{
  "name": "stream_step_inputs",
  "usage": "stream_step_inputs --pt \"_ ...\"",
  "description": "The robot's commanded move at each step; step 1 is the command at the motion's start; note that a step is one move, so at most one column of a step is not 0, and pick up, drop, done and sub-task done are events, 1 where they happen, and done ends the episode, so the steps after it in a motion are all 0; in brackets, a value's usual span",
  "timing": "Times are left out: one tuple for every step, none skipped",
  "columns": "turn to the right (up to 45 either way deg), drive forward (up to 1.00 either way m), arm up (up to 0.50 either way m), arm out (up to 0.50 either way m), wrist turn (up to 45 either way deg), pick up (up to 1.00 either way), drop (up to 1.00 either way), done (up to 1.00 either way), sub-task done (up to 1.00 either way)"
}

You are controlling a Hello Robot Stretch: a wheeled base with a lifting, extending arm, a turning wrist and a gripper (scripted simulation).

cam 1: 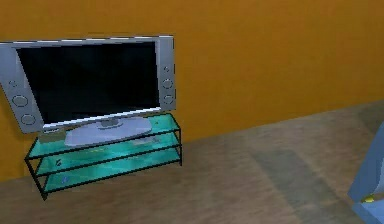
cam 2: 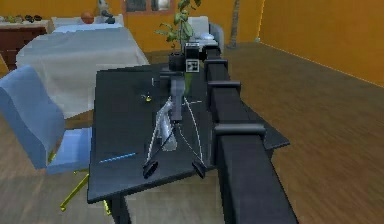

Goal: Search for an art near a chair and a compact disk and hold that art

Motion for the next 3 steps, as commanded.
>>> stream_step_inputs --pt "0.0 0.00 0.00 0.00 45.0 0.00 0.00 0.00 0.00" --pt "0.0 0.00 0.00 0.00 45.0 0.00 0.00 0.00 0.00" --pt "0.0 0.00 0.00 0.00 45.0 0.00 0.00 0.00 0.00"
